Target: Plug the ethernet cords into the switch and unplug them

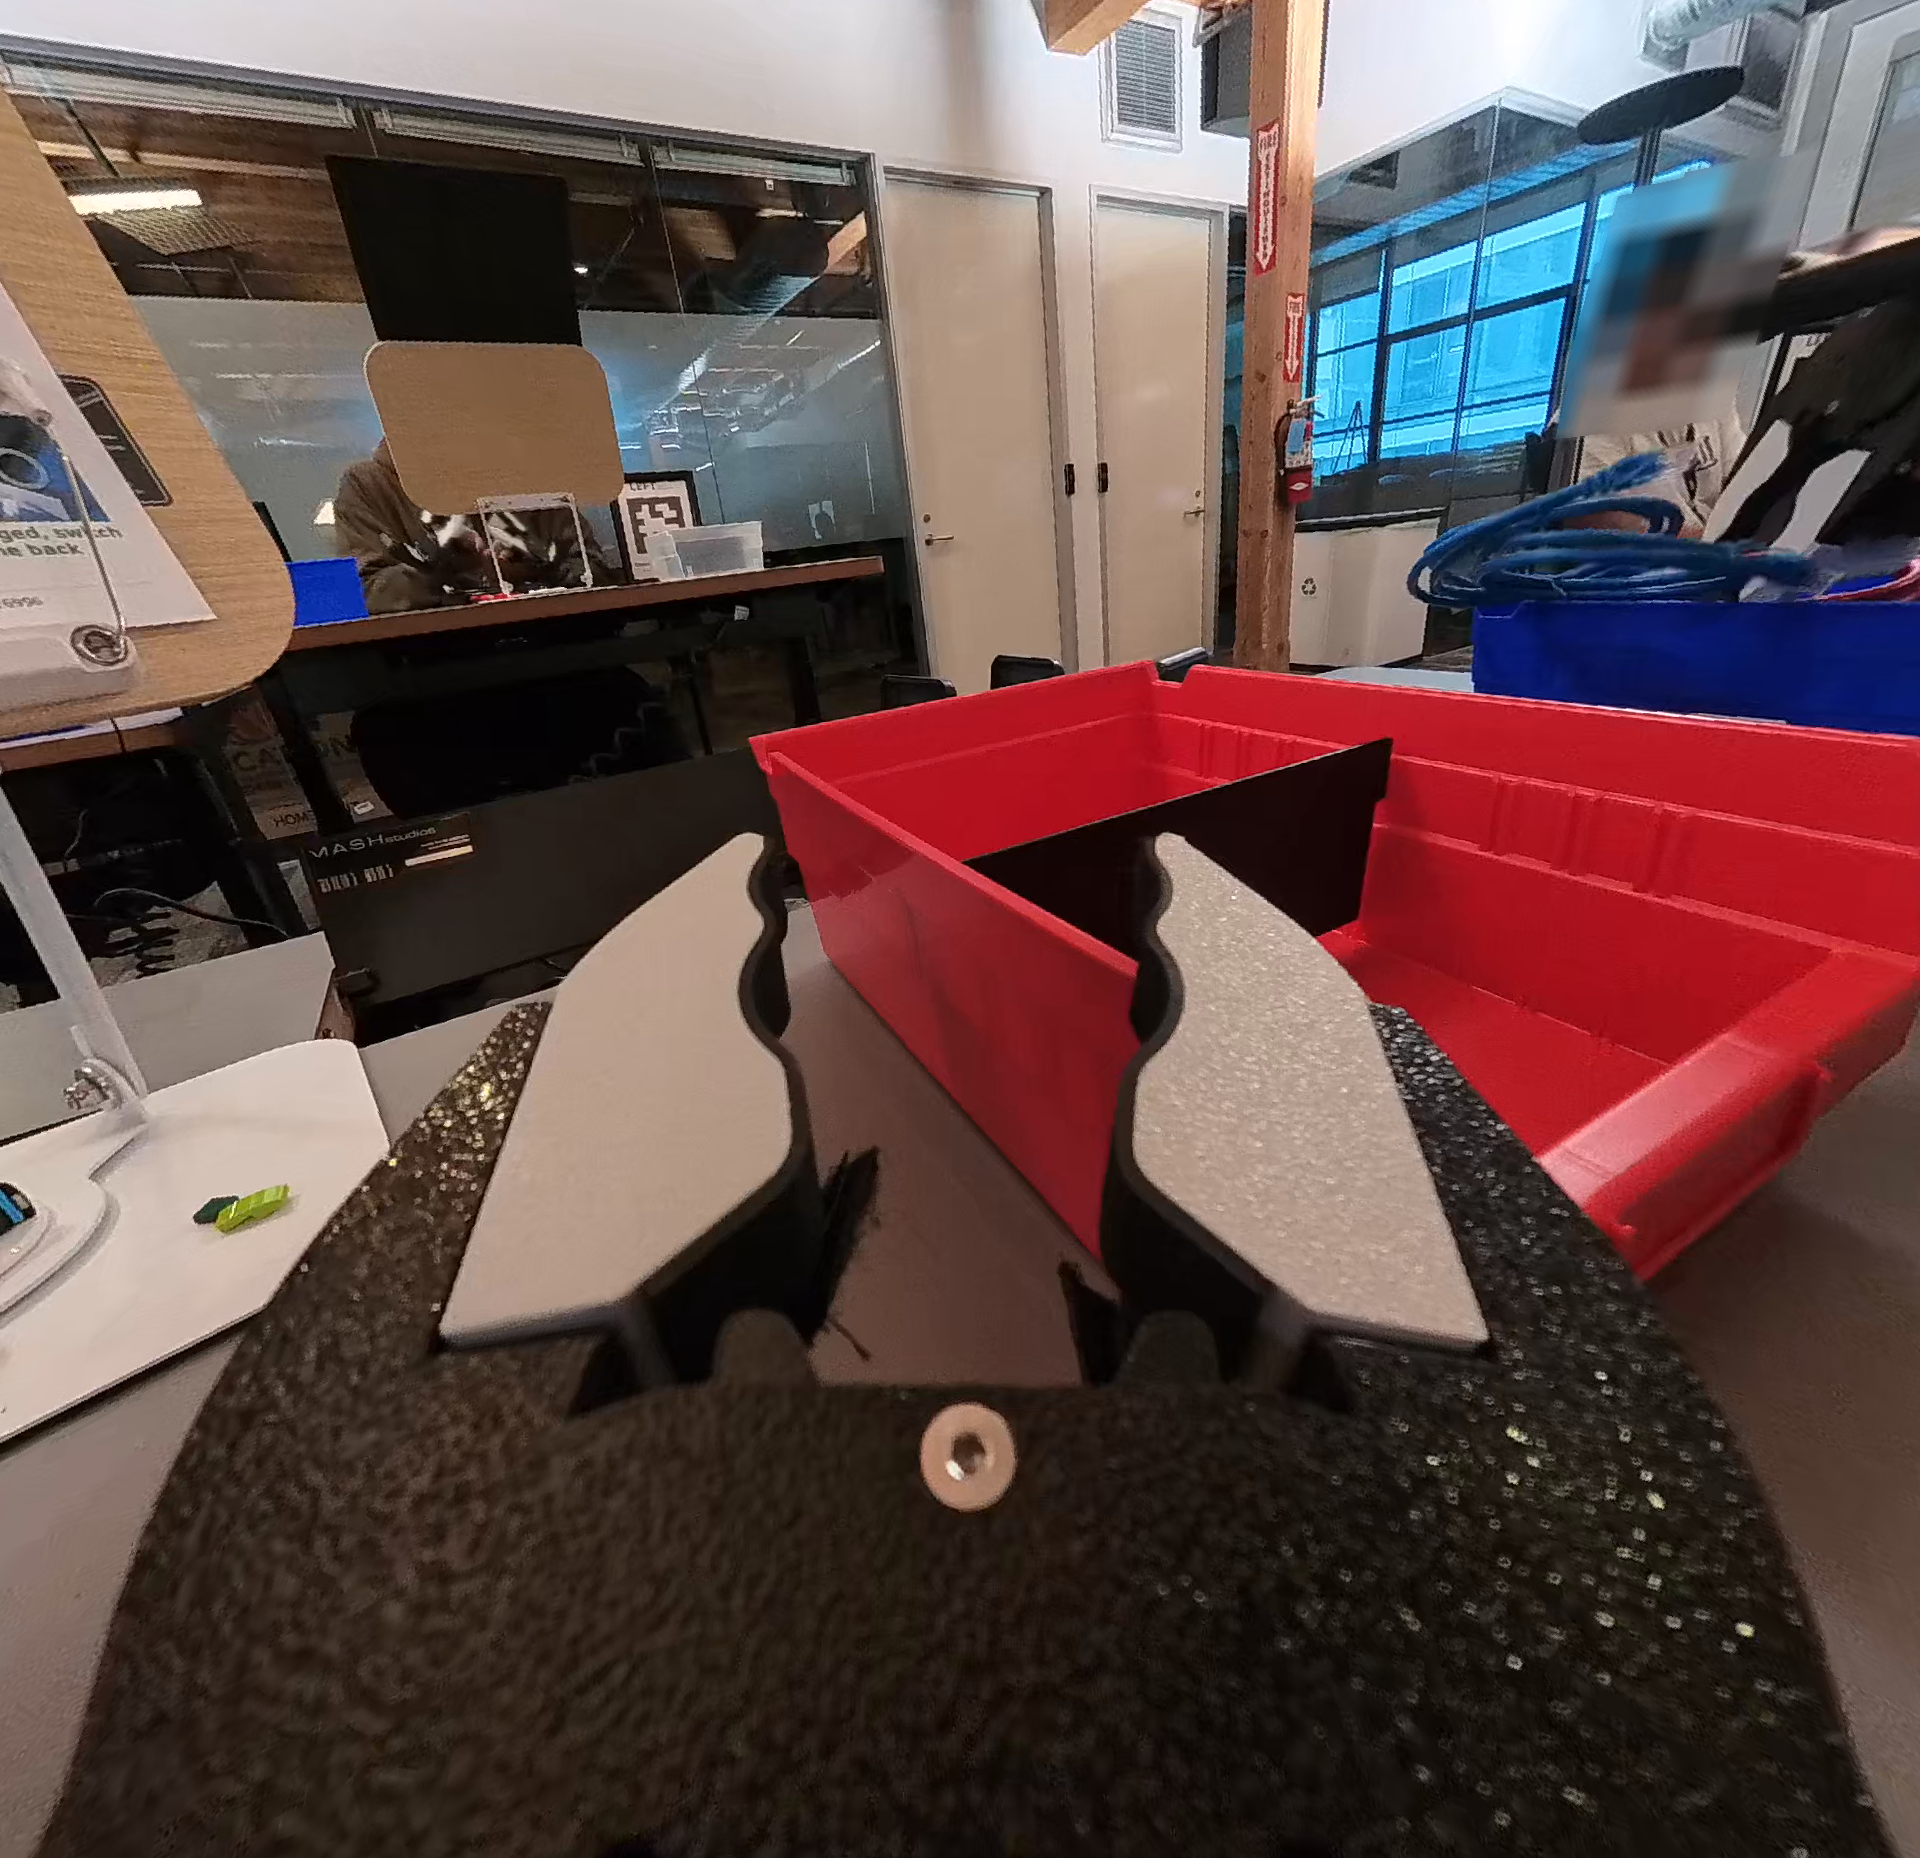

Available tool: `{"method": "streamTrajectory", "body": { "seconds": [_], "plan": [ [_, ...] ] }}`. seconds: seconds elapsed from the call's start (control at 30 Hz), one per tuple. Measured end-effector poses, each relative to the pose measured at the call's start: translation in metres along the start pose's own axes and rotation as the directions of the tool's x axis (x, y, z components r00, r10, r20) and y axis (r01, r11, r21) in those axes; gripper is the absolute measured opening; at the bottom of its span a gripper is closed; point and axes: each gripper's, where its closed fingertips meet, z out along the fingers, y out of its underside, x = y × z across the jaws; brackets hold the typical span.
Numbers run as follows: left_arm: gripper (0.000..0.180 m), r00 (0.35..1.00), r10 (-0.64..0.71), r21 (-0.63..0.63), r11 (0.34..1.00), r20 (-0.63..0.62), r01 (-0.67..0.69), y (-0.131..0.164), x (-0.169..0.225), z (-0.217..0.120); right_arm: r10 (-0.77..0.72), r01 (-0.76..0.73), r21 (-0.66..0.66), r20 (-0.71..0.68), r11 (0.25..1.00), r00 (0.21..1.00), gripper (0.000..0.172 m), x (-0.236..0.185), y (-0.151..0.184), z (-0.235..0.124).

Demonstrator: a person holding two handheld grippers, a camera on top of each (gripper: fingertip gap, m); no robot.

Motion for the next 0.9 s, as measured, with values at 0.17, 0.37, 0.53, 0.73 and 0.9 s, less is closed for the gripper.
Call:
{"method": "streamTrajectory", "body": {
  "seconds": [0.17,0.37,0.53,0.73,0.9],
  "plan": [
    [0.064,1.0,0.002,0.0,1.0,-0.001,-0.002,0.0,0.001,0.0,-0.003,0.005,-0.035,0.034,0.999,0.999,0.035,-0.002,0.001,0.005],
    [0.063,1.0,0.007,-0.002,1.0,0.001,-0.007,0.0,0.001,-0.001,-0.148,0.152,-0.158,0.041,0.976,0.988,0.032,0.004,0.001,0.008],
    [0.063,1.0,0.006,-0.001,1.0,-0.003,-0.006,-0.001,0.001,0.0,-0.379,0.374,-0.25,0.03,0.893,0.925,0.029,0.017,-0.001,0.02],
    [0.063,1.0,0.014,-0.002,1.0,-0.001,-0.014,-0.001,0.001,-0.001,-0.204,0.212,-0.146,0.071,0.966,0.976,0.032,0.009,-0.006,0.058],
    [0.063,1.0,0.003,0.0,1.0,0.001,-0.003,0.0,0.0,-0.001,-0.09,0.092,-0.235,0.019,0.968,0.996,0.054,0.022,0.006,0.026]
  ]
}}
